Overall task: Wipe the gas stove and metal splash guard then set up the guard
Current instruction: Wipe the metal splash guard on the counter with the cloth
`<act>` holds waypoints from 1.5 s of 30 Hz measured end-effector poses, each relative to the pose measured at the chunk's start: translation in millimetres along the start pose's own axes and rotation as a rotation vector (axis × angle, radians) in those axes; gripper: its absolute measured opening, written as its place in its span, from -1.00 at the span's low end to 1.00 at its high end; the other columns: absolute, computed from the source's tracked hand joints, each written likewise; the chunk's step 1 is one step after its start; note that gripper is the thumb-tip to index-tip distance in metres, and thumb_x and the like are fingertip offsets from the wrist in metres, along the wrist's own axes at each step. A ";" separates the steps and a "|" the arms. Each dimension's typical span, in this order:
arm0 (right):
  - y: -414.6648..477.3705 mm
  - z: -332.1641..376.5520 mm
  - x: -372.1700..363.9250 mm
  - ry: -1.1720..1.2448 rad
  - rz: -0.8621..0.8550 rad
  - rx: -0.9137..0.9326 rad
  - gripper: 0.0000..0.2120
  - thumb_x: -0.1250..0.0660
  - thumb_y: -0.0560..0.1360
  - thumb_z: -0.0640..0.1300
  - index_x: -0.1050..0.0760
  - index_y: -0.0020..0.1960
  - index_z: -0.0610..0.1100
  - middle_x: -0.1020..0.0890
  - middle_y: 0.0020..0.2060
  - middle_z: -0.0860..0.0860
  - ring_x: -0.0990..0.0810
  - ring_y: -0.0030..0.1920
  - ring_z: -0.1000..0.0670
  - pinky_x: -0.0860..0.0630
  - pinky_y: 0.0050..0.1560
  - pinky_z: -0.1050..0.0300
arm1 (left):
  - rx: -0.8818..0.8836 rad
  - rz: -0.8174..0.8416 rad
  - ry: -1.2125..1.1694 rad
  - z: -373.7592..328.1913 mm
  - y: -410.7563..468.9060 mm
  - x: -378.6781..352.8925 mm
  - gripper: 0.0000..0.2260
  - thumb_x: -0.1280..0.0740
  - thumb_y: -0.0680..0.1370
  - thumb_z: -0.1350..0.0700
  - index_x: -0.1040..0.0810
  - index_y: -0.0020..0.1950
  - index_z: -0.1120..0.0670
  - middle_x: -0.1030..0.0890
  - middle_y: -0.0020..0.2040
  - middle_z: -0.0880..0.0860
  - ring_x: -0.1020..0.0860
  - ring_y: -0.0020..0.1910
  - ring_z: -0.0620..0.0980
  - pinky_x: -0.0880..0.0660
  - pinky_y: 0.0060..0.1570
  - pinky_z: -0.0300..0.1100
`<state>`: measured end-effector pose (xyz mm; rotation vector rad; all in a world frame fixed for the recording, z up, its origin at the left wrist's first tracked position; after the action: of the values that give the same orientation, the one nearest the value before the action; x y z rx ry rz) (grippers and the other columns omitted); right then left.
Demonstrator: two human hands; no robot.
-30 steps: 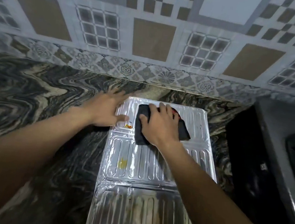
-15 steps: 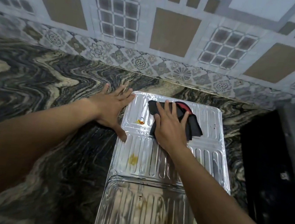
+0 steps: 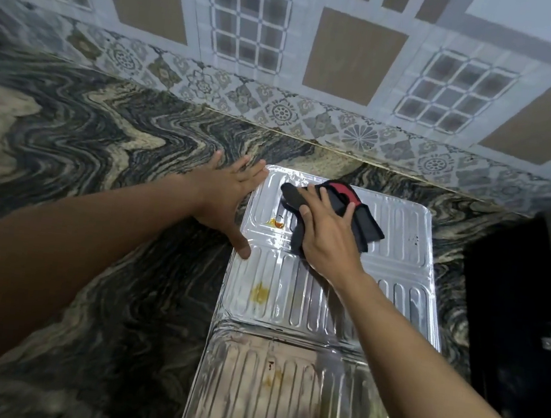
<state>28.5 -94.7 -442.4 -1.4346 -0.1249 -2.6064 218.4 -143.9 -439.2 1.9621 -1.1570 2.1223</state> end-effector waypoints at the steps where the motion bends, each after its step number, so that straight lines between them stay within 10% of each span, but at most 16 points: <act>1: -9.7 1.5 0.6 -0.001 0.005 0.017 -0.58 0.05 0.71 -0.02 -0.21 0.56 0.03 -0.25 0.56 0.01 -0.07 0.59 -0.02 0.29 0.50 -0.32 | -0.002 0.000 -0.004 0.4 0.4 -0.3 0.42 -0.25 0.00 -0.68 0.36 0.58 0.00 0.36 0.58 -0.06 0.33 0.56 0.01 0.28 0.49 0.28; 14: -27.3 32.3 -31.6 -0.415 0.167 0.297 -0.53 0.11 0.70 0.09 -0.11 0.59 0.05 -0.20 0.58 0.06 -0.02 0.60 0.03 0.23 0.48 -0.42 | -0.021 -0.011 -0.009 1.7 1.3 -3.1 0.43 -0.20 -0.02 -0.70 0.36 0.58 0.02 0.36 0.58 -0.06 0.35 0.56 0.01 0.31 0.47 0.29; 30: 29.3 14.0 -5.7 -0.158 0.095 0.016 -0.58 -0.04 0.65 -0.03 -0.18 0.47 -0.13 -0.18 0.56 -0.09 0.01 0.59 -0.10 0.25 0.47 -0.42 | 0.047 0.058 0.018 -6.4 -1.2 6.5 0.47 -0.32 -0.01 -0.64 0.37 0.58 0.04 0.36 0.58 -0.02 0.35 0.55 0.02 0.26 0.47 0.33; 38: 18.9 -11.1 -11.3 -0.392 0.041 -0.152 -0.45 0.17 0.59 0.36 0.07 0.56 0.33 0.11 0.62 -0.03 0.25 0.57 -0.28 0.34 0.33 -0.56 | 0.070 0.066 -0.032 -17.9 -3.8 5.1 0.39 -0.44 0.05 -0.53 0.31 0.59 -0.03 0.37 0.59 -0.01 0.25 0.59 0.05 0.00 0.49 0.31; 45: 12.7 -27.3 -4.7 -0.385 0.048 -0.104 -0.45 0.18 0.68 0.15 0.06 0.63 0.03 0.08 0.62 -0.07 0.19 0.60 -0.15 0.21 0.53 -0.27 | 0.087 0.128 0.018 -22.1 -3.7 9.1 0.41 -0.40 0.05 -0.56 0.36 0.58 0.01 0.39 0.57 -0.03 0.28 0.58 0.07 0.01 0.49 0.27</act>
<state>10.6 -110.9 -461.0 -1.9353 -0.0005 -2.2985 199.7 -133.7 -427.9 1.9490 -1.2395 2.2845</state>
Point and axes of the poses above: each hand's wrist, its own y-axis towards the middle knuckle, its own x-axis out of the back of the hand, z = x × y, the point moved 5 cm from there along y, towards the middle knuckle
